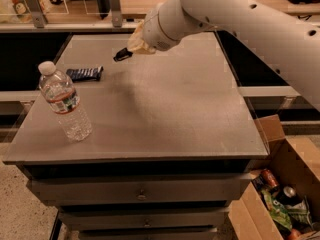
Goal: Move rxbar chocolate near rxbar blueberry
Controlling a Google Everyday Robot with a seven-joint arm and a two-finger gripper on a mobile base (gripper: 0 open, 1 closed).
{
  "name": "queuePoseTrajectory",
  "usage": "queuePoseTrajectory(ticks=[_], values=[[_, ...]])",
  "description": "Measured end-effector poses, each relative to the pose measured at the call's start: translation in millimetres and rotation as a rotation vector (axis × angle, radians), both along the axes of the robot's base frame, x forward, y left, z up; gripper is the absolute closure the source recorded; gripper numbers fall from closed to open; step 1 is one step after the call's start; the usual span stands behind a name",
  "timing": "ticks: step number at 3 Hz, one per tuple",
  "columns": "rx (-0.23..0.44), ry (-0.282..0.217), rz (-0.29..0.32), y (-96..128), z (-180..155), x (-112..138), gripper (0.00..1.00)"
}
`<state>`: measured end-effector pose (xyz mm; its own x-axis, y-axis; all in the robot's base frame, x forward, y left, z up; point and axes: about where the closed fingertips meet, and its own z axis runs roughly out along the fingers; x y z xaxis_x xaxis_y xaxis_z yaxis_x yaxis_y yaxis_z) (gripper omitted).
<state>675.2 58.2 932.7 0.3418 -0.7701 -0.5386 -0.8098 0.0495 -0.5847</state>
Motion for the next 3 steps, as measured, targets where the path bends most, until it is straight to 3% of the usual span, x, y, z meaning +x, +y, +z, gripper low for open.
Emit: queuePoseTrajectory(ticks=[1, 3], values=[[-0.002, -0.020, 0.021, 12.6, -9.6, 13.9, 1.00], [-0.044, -0.003, 0.095, 46.0, -41.7, 21.5, 0.59]])
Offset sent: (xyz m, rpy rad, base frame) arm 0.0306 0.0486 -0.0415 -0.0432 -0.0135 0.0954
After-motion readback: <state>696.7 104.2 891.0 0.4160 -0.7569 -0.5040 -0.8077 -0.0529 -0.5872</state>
